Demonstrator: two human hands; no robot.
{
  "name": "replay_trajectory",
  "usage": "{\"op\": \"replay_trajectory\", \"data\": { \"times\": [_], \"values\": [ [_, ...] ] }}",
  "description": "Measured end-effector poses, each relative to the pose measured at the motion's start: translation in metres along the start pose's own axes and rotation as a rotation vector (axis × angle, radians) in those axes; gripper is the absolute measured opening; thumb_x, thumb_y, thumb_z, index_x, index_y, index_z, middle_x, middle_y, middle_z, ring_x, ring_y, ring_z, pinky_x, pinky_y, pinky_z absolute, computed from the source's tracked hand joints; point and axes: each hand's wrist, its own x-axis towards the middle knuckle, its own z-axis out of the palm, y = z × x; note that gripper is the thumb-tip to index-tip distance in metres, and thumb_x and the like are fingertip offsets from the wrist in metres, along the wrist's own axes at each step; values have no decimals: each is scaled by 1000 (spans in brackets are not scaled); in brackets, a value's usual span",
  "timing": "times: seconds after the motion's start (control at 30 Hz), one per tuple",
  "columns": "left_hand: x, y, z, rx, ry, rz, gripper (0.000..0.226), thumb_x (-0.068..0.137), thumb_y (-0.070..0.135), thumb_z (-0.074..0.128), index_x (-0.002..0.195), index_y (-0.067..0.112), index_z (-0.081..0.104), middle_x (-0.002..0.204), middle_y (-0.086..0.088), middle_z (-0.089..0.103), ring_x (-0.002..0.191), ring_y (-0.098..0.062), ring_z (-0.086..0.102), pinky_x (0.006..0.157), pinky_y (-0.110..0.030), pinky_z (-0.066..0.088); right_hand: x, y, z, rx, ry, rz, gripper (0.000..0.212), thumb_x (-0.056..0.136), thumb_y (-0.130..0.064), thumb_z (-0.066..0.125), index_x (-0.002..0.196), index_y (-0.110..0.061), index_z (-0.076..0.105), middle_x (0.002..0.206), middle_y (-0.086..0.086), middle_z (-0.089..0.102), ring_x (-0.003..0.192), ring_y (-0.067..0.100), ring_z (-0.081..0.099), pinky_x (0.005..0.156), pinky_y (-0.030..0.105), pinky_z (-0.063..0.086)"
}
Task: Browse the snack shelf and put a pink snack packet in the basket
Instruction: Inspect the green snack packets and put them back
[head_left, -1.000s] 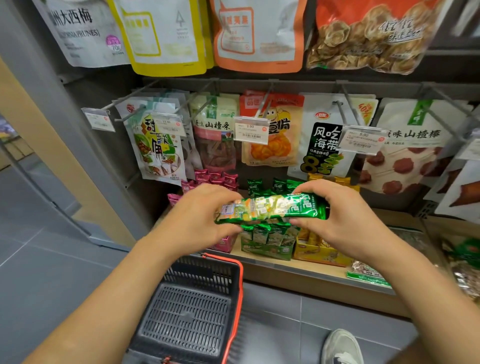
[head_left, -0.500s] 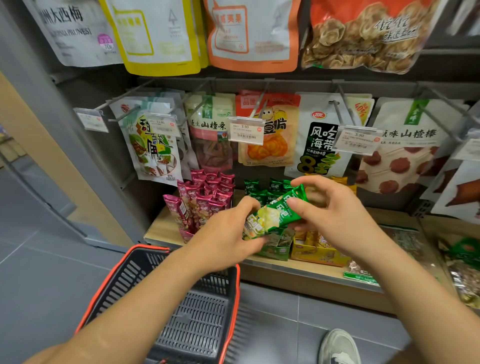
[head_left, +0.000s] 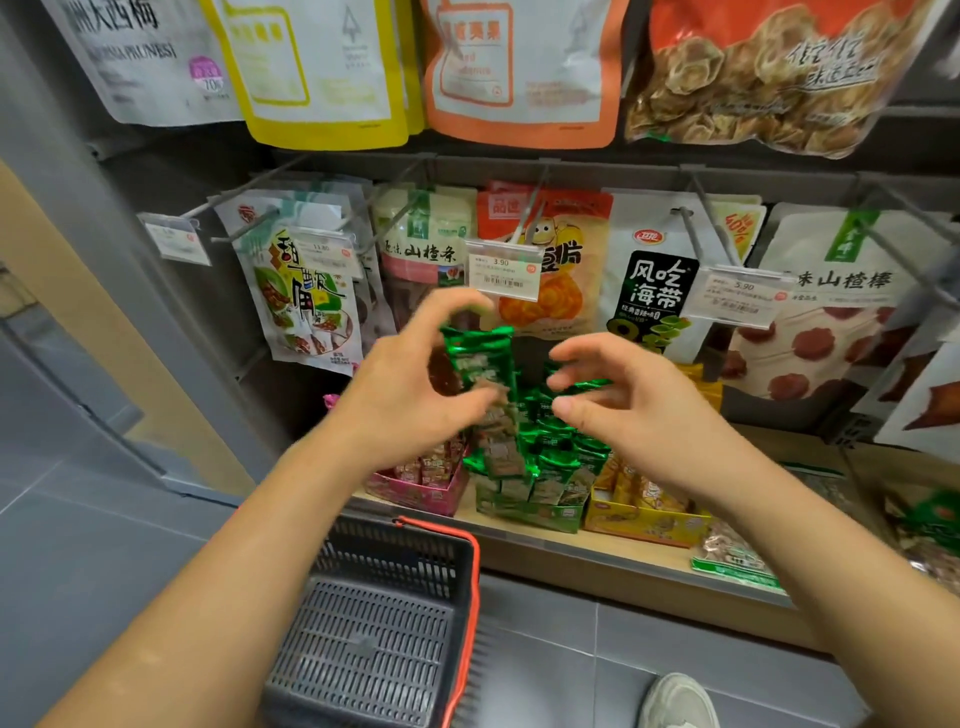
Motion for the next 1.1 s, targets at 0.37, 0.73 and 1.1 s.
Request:
{"op": "replay_trajectory", "data": {
  "times": [0.37,0.73,1.1],
  "values": [
    [2,-46,-5,57,228,-39,38,79,33,75,111,42,56,101,23,61,73,-5,63,69,-12,48,41,86,66,-867,-272,13,58,95,-55,45,146,-31,36,152,-1,39,141,22,32,110,45,34],
    [9,-82,39,174,-106,-160,36,75,20,78,97,39,57,100,10,64,97,-11,59,87,-40,50,41,111,64,-900,-247,-67,58,93,-60,43,131,-17,56,140,-1,51,129,20,41,103,36,41],
    [-2,-106,85,335,-412,-263,29,98,20,54,123,14,66,126,-9,56,119,-22,50,101,-21,30,48,117,55,-753,-287,-34,49,98,-43,47,139,-16,49,145,0,48,134,20,38,110,35,35]
  ]
}}
